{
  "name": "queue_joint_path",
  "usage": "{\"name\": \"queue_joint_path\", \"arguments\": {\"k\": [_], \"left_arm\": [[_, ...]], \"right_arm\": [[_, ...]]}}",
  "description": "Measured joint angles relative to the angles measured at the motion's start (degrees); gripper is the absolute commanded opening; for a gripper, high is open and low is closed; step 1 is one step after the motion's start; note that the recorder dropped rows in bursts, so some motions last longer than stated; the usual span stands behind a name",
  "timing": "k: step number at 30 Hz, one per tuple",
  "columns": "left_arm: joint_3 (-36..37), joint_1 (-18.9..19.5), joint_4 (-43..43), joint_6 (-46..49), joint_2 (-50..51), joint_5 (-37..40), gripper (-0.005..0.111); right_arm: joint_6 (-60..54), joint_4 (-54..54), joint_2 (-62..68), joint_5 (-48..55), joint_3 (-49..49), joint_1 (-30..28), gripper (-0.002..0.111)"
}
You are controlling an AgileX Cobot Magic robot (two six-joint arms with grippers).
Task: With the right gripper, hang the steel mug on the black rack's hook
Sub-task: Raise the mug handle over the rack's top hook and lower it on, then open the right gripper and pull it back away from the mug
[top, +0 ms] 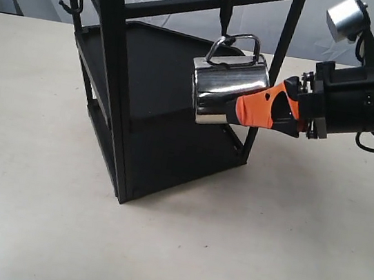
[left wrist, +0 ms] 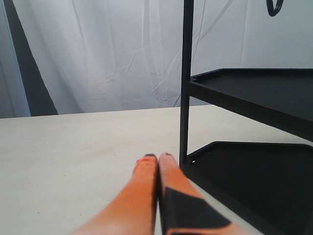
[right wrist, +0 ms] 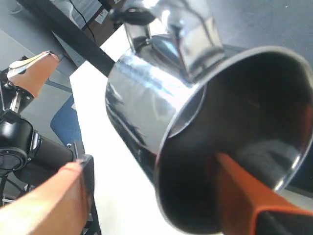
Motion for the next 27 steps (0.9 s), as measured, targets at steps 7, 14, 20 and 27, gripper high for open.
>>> {"name": "queue_joint_path", "arguments": {"k": [7,14,20,27], "left_arm": [[0.0,0.0,0.0,0.0,0.0,0.0,0.002],[0.0,0.0,0.0,0.0,0.0,0.0,0.002],[0.0,0.0,0.0,0.0,0.0,0.0,0.002],[0.0,0.0,0.0,0.0,0.0,0.0,0.002]], "right_arm": [[-0.37,0.0,0.0,-0.21,0.0,0.0,0.066],[-0.37,-0.35,-1.41,-3.17,0.0,0.0,0.066],[-0.37,-1.12,-4.01,-6.17,0.0,0.0,0.066],[-0.53,-1.6,-5.83,-7.33,0.0,0.0,0.066]]}}
